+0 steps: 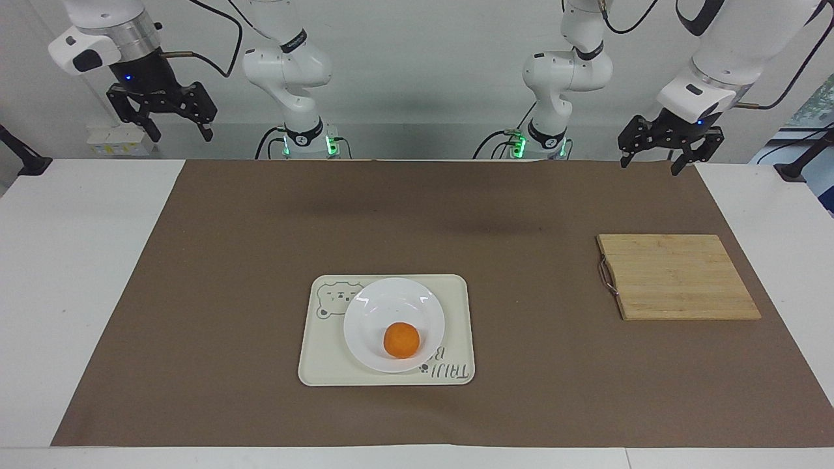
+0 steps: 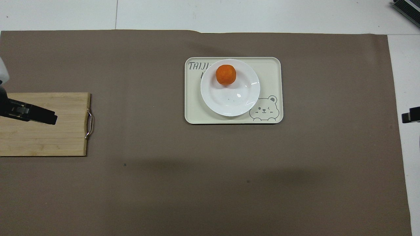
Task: Place orange and plate with both arms
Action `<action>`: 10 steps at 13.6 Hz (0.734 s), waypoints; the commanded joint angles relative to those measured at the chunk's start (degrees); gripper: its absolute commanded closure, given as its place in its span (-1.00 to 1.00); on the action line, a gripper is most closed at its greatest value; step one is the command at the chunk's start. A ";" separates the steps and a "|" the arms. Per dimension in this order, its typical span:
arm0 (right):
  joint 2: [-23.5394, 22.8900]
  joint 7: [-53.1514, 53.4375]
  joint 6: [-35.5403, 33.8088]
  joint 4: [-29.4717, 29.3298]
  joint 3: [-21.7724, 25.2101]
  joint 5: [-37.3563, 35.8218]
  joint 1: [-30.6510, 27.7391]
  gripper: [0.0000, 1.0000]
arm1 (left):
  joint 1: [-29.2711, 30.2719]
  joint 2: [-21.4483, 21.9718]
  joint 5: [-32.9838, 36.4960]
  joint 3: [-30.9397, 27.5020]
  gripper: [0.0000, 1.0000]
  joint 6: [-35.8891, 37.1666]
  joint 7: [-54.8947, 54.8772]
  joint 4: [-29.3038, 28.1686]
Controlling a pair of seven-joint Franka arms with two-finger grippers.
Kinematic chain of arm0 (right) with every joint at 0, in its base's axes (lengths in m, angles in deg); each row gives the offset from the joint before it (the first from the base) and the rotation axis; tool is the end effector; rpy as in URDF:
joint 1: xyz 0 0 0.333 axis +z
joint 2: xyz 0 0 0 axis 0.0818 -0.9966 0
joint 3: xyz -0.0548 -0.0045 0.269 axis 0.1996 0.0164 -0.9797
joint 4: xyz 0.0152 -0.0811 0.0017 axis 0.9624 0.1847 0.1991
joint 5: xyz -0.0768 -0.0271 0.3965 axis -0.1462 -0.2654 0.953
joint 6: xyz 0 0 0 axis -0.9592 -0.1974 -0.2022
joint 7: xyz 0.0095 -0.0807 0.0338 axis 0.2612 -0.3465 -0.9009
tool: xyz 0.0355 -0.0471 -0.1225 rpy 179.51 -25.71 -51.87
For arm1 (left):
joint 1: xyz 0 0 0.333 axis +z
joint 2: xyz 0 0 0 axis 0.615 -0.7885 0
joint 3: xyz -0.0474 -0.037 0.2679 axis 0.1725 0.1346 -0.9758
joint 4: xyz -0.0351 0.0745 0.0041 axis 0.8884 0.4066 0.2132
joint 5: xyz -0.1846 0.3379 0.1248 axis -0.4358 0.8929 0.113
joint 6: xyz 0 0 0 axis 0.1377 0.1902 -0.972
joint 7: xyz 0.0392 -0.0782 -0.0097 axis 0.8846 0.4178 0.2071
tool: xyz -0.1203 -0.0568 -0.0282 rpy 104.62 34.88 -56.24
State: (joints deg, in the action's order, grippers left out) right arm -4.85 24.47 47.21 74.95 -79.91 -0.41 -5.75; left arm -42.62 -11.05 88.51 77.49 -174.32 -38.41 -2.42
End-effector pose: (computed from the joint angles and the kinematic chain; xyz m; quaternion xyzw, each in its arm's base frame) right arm 0.5206 -0.0476 0.6107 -0.9999 0.0063 -0.0062 0.0067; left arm 0.5467 -0.0525 0.5731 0.9919 -0.1254 -0.0184 0.0097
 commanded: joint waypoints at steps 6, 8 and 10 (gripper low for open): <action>2.26 1.58 1.02 4.64 -0.88 -0.97 0.79 -1.00 | 0.63 1.13 0.10 0.25 -1.00 0.14 -0.09 -0.79; 2.96 1.50 1.54 6.48 -0.88 -2.02 0.88 -1.00 | 0.63 1.22 0.10 0.25 -1.00 0.31 0.17 -1.15; 3.05 1.32 2.42 6.49 -0.88 -2.46 0.96 -1.00 | 0.63 1.75 0.10 0.25 -1.00 0.49 0.17 -1.58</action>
State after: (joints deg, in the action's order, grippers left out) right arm -3.97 25.02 47.67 78.66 -80.62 -0.71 -5.13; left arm -42.62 -11.05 88.51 77.49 -174.29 -38.38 -2.44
